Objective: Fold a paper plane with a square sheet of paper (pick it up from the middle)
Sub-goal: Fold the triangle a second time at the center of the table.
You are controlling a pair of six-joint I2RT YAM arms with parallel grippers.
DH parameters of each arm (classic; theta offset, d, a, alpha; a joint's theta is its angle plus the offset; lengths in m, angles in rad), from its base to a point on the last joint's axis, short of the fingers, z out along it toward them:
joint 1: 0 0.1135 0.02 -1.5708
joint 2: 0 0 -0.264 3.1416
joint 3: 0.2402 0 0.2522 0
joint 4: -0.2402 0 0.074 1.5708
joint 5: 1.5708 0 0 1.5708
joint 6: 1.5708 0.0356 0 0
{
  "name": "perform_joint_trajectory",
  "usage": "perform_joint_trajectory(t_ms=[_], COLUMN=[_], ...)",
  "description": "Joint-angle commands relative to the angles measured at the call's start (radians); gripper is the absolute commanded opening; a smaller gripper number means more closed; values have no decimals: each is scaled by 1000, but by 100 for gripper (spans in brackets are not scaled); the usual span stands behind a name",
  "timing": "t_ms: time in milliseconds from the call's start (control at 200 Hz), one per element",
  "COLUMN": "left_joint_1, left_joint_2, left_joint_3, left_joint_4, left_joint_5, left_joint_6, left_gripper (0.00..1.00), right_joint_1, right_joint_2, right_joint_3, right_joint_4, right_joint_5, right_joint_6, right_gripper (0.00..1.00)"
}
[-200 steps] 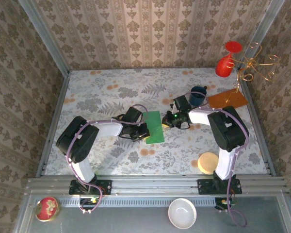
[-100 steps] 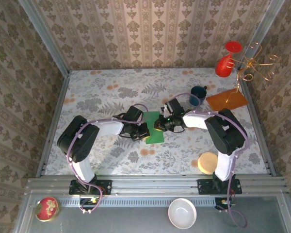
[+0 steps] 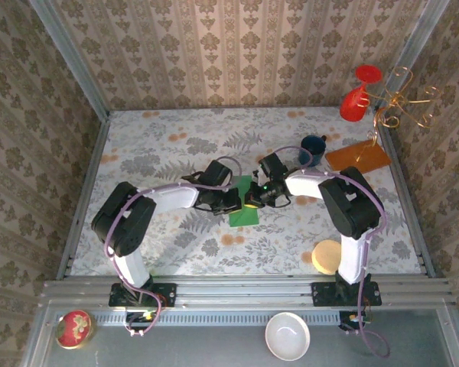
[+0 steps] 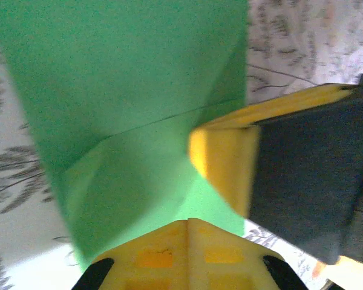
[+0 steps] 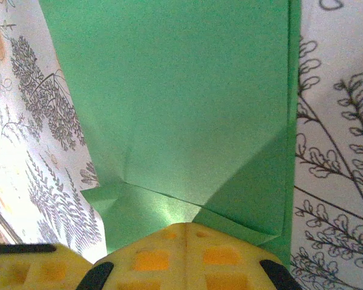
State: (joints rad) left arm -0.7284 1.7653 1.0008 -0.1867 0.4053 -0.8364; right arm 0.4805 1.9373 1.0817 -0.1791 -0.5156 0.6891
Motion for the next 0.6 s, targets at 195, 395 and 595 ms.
perform_joint_trajectory(t_ms=[195,395,595], left_joint_1=[-8,-7,-7], left_joint_2=[50,81,104], left_joint_3=[13,18,27], left_joint_4=[52,50,53], left_joint_5=[52,60,66], left_joint_6=[23,26,34], left_gripper=[6,4,3], right_joint_1=[-8,-8,-10], right_joint_2=[83,92,94], right_joint_3=[10,16,14], right_joint_4=[-150,-165,-165], right_joint_5=[94,97,95], right_joint_6=[-14,-8,-3], right_gripper=[1,0,0])
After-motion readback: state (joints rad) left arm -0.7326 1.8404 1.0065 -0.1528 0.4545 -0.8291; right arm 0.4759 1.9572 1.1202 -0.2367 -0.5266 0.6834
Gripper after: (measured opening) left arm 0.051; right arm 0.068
